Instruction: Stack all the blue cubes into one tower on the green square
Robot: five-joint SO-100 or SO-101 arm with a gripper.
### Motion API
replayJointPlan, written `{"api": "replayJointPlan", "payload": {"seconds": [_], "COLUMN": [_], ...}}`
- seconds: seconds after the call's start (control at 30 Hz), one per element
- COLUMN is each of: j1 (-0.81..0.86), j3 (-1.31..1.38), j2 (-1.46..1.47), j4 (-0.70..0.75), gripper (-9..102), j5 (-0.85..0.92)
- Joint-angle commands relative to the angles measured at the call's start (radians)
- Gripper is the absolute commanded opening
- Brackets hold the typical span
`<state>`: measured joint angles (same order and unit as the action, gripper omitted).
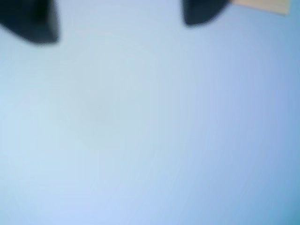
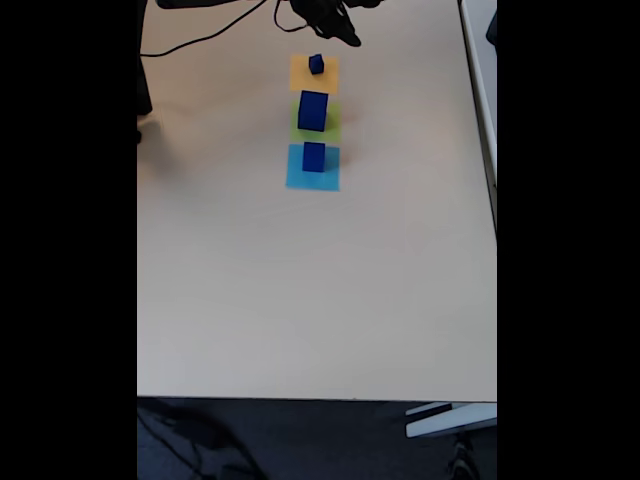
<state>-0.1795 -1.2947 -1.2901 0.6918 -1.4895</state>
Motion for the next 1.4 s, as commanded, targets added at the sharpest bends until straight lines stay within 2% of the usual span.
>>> {"api": "replayJointPlan", "payload": {"seconds": [0.0,0.17,0.37,0.53,0.67,0.9,1.2,1.37], "j1": [0.107,0.215,0.291,0.308,0.308,0.339,0.376,0.365], "j3": [0.041,-0.035,-0.038,-0.169,-0.253,-0.396,-0.529,-0.529], "j2": [-0.124,-0.172,-0.179,-0.229,-0.262,-0.307,-0.278,-0.252], "j4": [-0.015,-0.014,0.069,0.060,0.066,0.058,-0.094,-0.130], "gripper": [20,23,23,23,28,30,31,31], "j5": [0.098,0.221,0.287,0.252,0.239,0.230,0.249,0.239]}}
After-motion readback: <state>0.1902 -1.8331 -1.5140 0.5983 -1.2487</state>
